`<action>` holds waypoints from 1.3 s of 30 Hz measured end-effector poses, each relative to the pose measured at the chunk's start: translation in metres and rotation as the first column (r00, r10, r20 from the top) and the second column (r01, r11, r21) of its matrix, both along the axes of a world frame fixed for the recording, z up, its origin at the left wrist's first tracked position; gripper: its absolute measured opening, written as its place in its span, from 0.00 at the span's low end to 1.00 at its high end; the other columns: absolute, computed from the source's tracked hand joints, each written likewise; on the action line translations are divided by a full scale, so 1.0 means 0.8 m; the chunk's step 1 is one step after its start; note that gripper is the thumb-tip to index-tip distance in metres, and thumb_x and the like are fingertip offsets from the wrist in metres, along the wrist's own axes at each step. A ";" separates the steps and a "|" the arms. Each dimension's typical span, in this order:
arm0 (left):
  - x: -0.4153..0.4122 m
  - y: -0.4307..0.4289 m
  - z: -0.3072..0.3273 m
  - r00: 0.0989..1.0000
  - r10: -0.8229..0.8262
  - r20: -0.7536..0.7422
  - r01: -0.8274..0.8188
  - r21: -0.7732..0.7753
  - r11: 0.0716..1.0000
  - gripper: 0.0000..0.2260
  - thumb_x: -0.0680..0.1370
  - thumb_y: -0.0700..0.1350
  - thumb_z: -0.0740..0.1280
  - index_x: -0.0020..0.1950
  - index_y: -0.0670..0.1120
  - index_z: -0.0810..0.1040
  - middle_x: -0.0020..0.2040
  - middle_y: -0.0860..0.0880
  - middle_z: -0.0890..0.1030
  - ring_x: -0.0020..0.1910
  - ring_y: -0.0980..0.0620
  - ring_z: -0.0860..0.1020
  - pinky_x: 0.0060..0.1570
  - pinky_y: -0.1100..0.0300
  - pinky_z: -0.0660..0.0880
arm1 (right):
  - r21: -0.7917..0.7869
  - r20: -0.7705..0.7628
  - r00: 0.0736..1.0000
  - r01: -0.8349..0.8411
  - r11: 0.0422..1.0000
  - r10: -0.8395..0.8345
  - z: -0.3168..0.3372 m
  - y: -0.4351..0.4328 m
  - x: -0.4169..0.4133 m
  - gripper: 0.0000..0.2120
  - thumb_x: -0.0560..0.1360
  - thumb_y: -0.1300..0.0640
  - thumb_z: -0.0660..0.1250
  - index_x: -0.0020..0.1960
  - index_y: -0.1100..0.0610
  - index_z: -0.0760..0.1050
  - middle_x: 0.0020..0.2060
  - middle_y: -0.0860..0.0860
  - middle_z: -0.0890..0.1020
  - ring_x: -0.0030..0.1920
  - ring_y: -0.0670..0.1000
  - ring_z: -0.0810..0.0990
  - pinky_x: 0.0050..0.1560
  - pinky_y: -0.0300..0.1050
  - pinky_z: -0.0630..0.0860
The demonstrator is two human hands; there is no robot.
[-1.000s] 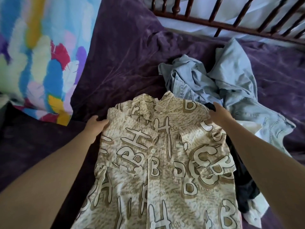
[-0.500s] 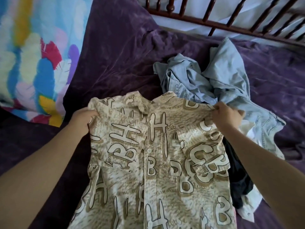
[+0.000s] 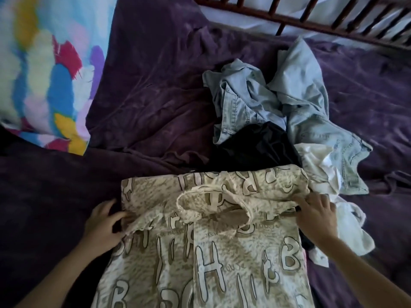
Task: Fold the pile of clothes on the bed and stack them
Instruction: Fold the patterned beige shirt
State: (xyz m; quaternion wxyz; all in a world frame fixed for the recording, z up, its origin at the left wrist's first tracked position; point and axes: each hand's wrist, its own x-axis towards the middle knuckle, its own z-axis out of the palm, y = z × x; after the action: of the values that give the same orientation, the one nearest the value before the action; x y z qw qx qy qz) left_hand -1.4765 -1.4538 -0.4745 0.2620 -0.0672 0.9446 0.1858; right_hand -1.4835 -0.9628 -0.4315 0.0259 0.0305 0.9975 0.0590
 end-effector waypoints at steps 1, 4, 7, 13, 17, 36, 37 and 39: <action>-0.001 0.008 0.008 0.996 -0.050 -0.071 0.047 -0.045 0.998 0.21 0.70 0.46 0.73 0.63 0.46 0.77 0.74 0.41 0.61 0.73 0.40 0.54 0.67 0.43 0.58 | 0.005 0.010 1.000 -0.012 1.000 0.012 0.012 -0.014 -0.007 0.20 0.56 0.59 0.61 0.46 0.59 0.82 0.42 0.61 0.78 0.46 0.60 0.72 0.43 0.60 0.75; -0.007 0.044 0.023 0.876 -0.347 -0.334 0.318 -0.141 0.938 0.27 0.67 0.61 0.62 0.60 0.48 0.75 0.66 0.39 0.70 0.66 0.40 0.62 0.54 0.36 0.70 | 0.021 0.037 0.964 -0.263 0.965 0.262 0.028 -0.062 -0.020 0.25 0.53 0.56 0.71 0.50 0.56 0.81 0.47 0.57 0.81 0.50 0.57 0.76 0.43 0.57 0.78; -0.001 0.087 0.031 0.733 -0.495 -0.467 0.496 -0.130 0.858 0.22 0.66 0.60 0.70 0.54 0.52 0.70 0.49 0.49 0.81 0.53 0.48 0.74 0.45 0.47 0.76 | -0.052 0.197 0.830 -0.523 0.851 0.522 0.016 -0.102 -0.010 0.37 0.42 0.55 0.79 0.53 0.50 0.81 0.48 0.49 0.83 0.48 0.50 0.83 0.45 0.50 0.80; 0.034 0.085 0.019 0.582 -0.460 -0.670 0.592 -0.038 0.805 0.17 0.81 0.42 0.53 0.39 0.52 0.77 0.38 0.53 0.70 0.40 0.54 0.65 0.39 0.61 0.63 | -0.149 0.373 0.636 -0.678 0.720 0.676 0.011 -0.085 0.019 0.31 0.40 0.50 0.79 0.44 0.42 0.78 0.40 0.47 0.82 0.47 0.49 0.75 0.39 0.47 0.80; 0.062 0.055 0.005 0.452 -0.722 -0.524 0.747 -0.220 0.628 0.14 0.69 0.38 0.58 0.25 0.48 0.72 0.34 0.51 0.74 0.42 0.52 0.66 0.47 0.57 0.62 | -0.060 0.368 0.649 -0.698 0.714 0.665 0.025 -0.062 0.016 0.15 0.44 0.51 0.79 0.29 0.46 0.79 0.34 0.44 0.81 0.39 0.46 0.80 0.40 0.46 0.80; -0.133 0.022 0.075 0.937 -0.227 -0.265 0.247 0.045 0.968 0.06 0.75 0.42 0.69 0.49 0.41 0.82 0.43 0.44 0.82 0.47 0.43 0.79 0.49 0.53 0.70 | 0.080 0.109 0.988 -0.118 0.990 0.109 0.087 0.017 -0.065 0.15 0.67 0.54 0.73 0.50 0.60 0.80 0.52 0.56 0.78 0.60 0.55 0.68 0.62 0.57 0.60; -0.127 0.018 0.085 0.938 -0.182 -0.296 0.222 0.108 0.969 0.05 0.74 0.40 0.70 0.48 0.40 0.82 0.42 0.43 0.82 0.43 0.44 0.79 0.44 0.53 0.71 | 0.041 -0.002 0.986 -0.166 0.985 0.166 0.088 0.026 -0.050 0.14 0.65 0.54 0.73 0.45 0.62 0.80 0.49 0.58 0.80 0.58 0.55 0.67 0.59 0.59 0.64; -0.109 0.014 0.102 0.905 -0.158 -0.396 0.233 0.150 0.961 0.05 0.73 0.37 0.70 0.48 0.38 0.82 0.41 0.43 0.81 0.41 0.44 0.78 0.41 0.53 0.70 | 0.014 -0.137 0.958 -0.252 0.968 0.251 0.098 0.034 -0.020 0.17 0.65 0.49 0.65 0.40 0.64 0.79 0.46 0.59 0.82 0.55 0.55 0.68 0.54 0.55 0.65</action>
State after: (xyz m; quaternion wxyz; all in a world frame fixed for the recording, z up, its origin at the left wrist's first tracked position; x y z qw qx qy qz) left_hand -1.5640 -1.4425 -0.3928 0.0966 0.0914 0.9567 0.2590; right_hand -1.4993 -0.9355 -0.3528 -0.0506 -0.0926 0.9927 0.0578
